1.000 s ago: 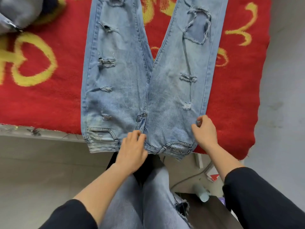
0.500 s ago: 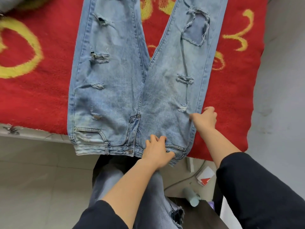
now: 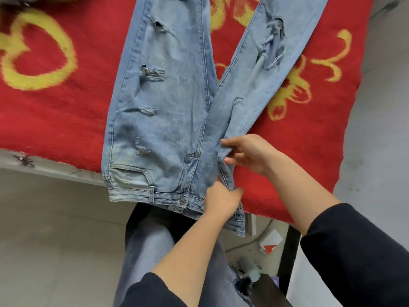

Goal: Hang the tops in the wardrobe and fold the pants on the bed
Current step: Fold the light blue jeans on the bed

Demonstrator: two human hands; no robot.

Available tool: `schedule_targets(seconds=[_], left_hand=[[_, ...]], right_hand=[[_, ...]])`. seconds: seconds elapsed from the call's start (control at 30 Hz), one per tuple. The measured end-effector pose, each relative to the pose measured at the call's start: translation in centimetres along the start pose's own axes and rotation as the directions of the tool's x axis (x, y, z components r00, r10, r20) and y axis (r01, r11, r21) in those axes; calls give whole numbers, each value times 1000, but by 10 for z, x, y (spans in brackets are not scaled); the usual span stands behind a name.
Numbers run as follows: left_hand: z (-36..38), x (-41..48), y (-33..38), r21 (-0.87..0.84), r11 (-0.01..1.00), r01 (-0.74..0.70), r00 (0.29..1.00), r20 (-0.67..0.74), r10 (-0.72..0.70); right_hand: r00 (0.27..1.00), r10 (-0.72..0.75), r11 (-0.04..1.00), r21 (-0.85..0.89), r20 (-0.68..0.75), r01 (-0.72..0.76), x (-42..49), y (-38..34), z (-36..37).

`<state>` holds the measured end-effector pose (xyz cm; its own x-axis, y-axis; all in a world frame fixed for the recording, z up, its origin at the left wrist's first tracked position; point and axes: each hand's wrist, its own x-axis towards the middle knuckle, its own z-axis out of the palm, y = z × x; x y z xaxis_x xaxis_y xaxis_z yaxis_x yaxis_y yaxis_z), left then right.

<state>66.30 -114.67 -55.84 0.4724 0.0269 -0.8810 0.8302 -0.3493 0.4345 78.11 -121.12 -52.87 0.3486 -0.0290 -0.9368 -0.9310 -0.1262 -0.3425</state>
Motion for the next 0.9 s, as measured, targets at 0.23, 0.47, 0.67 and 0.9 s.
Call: schedule_targets(seconds=[0.23, 0.47, 0.67, 0.9], left_hand=[[-104, -6, -31, -260, 957, -128, 990, 27, 140], [-219, 16, -89, -262, 965, -29, 977, -213, -28], [-237, 33, -125, -6, 997, 80, 966, -248, -79], [-237, 36, -126, 14, 1000, -23, 932, -361, 27]], right_hand=[[841, -466, 824, -481, -274, 300, 0, -41, 65], [795, -581, 566, -616, 174, 548, 5, -58, 179], [907, -308, 309, -872, 286, 380, 31, -35, 194], [909, -288, 421, -814, 300, 402, 38, -41, 184]])
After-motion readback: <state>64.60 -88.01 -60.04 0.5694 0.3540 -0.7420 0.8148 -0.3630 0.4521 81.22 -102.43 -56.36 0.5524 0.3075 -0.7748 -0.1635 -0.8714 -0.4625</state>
